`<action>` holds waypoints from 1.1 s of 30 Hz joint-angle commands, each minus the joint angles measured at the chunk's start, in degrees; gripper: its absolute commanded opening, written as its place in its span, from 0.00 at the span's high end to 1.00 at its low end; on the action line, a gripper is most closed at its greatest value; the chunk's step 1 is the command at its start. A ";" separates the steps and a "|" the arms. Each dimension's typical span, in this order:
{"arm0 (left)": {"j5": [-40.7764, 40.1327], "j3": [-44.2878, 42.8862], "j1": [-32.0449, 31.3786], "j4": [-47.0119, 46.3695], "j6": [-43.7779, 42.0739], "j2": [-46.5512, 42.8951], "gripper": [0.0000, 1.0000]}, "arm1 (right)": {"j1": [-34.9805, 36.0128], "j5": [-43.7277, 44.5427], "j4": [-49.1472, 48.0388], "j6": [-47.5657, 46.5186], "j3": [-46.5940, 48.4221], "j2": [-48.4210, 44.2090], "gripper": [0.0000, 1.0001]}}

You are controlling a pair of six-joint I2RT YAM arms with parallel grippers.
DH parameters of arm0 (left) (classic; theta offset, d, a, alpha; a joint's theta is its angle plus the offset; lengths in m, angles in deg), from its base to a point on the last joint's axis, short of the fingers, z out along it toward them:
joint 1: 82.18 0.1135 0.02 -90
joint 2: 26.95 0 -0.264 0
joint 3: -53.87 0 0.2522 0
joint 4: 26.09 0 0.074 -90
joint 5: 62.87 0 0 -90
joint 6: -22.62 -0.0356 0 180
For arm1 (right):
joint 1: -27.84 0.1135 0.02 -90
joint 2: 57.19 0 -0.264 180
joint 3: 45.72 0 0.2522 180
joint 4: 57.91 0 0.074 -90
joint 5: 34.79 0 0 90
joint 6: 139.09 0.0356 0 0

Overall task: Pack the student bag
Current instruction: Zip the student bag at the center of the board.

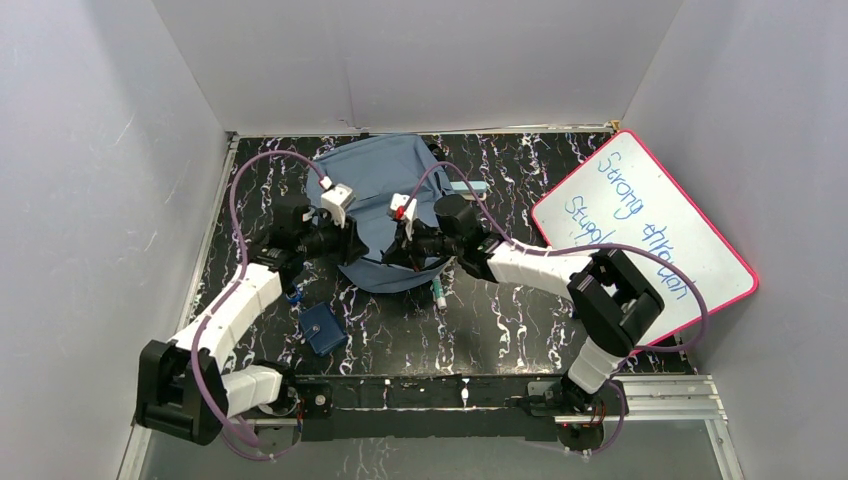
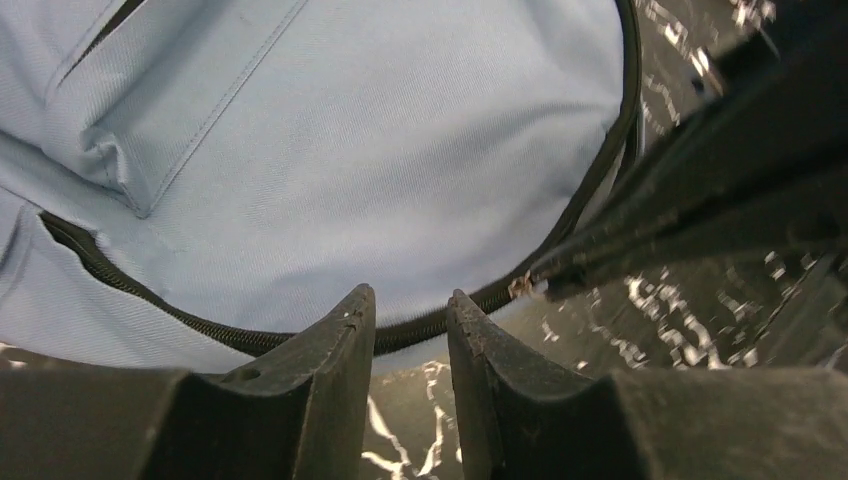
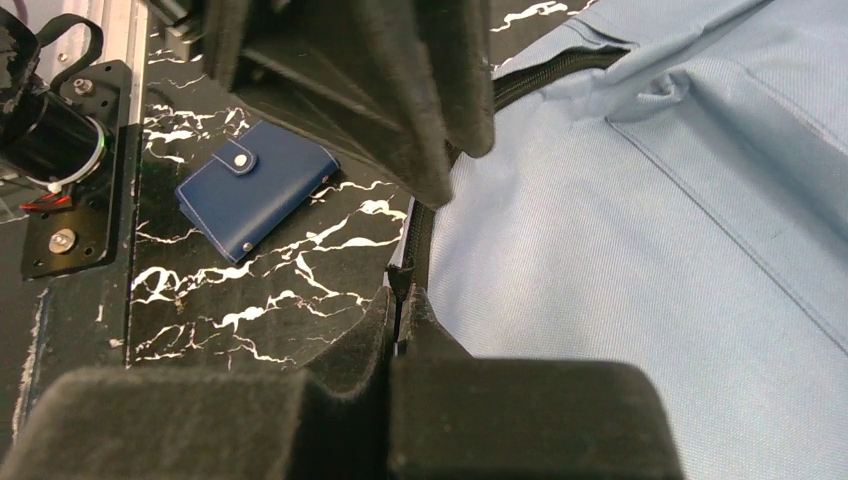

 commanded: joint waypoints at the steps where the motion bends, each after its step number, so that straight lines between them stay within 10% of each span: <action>1: 2.09 0.32 -0.71 2.33 -18.17 -6.28 0.69 | -0.48 -3.30 -0.43 1.28 3.10 -0.09 1.00; 14: 8.65 -0.35 -3.34 15.22 -46.20 -9.18 0.40 | -0.44 -7.13 1.44 2.89 4.24 0.89 1.00; 33: 7.34 -0.78 -6.73 12.95 -59.18 -0.79 0.45 | -0.46 -8.30 2.06 3.24 4.22 0.13 1.00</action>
